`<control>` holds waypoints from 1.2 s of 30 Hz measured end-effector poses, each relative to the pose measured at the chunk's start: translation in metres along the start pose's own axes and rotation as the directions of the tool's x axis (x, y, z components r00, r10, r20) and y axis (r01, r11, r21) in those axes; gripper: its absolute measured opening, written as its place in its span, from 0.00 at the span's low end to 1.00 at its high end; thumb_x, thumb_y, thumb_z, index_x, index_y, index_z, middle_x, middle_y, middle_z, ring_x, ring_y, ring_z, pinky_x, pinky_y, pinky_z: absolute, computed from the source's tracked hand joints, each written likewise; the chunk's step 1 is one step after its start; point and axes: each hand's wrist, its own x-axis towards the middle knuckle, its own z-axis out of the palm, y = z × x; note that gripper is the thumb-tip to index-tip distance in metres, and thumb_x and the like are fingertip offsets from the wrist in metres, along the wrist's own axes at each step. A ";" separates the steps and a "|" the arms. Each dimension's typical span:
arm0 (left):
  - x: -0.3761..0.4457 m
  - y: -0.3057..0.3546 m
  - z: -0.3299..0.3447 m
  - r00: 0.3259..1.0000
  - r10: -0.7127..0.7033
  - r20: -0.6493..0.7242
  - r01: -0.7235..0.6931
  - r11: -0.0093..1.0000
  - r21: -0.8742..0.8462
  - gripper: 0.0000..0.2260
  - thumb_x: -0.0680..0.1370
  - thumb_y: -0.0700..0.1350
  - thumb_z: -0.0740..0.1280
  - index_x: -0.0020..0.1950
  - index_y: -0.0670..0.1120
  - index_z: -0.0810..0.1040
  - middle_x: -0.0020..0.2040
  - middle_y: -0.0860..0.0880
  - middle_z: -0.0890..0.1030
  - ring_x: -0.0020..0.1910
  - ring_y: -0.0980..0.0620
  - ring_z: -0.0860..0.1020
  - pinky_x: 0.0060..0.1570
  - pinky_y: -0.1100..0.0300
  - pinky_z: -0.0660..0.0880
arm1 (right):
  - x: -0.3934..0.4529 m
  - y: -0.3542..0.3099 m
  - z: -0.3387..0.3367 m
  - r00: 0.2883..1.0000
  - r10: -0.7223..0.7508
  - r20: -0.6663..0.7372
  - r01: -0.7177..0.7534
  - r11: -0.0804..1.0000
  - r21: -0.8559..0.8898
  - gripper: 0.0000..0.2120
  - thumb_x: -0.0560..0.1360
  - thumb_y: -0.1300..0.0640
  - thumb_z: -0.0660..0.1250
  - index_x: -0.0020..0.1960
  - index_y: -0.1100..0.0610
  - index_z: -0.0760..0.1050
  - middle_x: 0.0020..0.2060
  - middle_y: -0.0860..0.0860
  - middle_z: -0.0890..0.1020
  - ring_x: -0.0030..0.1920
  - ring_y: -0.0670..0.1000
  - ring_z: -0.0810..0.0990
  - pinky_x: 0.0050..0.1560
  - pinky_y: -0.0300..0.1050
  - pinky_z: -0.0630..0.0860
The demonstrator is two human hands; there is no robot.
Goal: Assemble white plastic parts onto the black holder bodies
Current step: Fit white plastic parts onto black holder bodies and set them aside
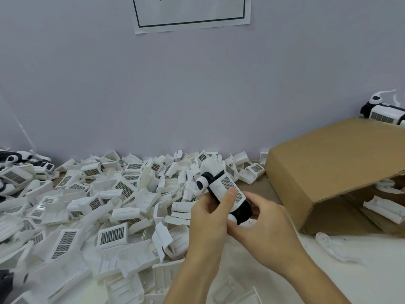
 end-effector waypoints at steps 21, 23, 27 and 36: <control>-0.001 -0.009 -0.004 0.950 0.312 0.019 -0.287 0.846 0.449 0.14 0.75 0.35 0.69 0.51 0.55 0.81 0.45 0.53 0.85 0.43 0.48 0.83 0.45 0.47 0.81 | 0.010 -0.007 -0.015 0.998 0.000 0.058 -0.012 0.977 0.211 0.35 0.69 0.51 0.68 0.75 0.42 0.64 0.68 0.36 0.74 0.67 0.36 0.73 0.66 0.42 0.73; -0.004 -0.009 -0.002 0.937 0.340 0.082 -0.332 0.789 0.516 0.17 0.73 0.34 0.67 0.51 0.57 0.81 0.44 0.54 0.85 0.43 0.50 0.82 0.45 0.45 0.81 | 0.010 -0.009 -0.014 0.997 -0.003 0.081 -0.015 0.977 0.214 0.39 0.68 0.50 0.74 0.75 0.40 0.62 0.66 0.39 0.75 0.67 0.40 0.74 0.66 0.41 0.73; -0.004 -0.010 -0.001 0.898 0.406 0.167 -0.420 0.684 0.596 0.21 0.72 0.33 0.63 0.57 0.54 0.80 0.49 0.56 0.83 0.50 0.53 0.81 0.49 0.49 0.79 | 0.012 -0.010 -0.013 0.998 0.047 -0.029 -0.037 0.962 0.270 0.34 0.65 0.55 0.82 0.67 0.44 0.72 0.54 0.41 0.82 0.54 0.44 0.83 0.53 0.37 0.80; -0.006 -0.011 -0.003 0.890 0.406 0.206 -0.435 0.624 0.649 0.15 0.73 0.38 0.65 0.44 0.61 0.72 0.40 0.61 0.76 0.42 0.56 0.73 0.41 0.64 0.66 | 0.014 -0.006 -0.011 0.976 0.068 -0.205 -0.017 0.970 0.242 0.25 0.61 0.53 0.83 0.56 0.42 0.80 0.43 0.38 0.85 0.44 0.45 0.86 0.44 0.41 0.84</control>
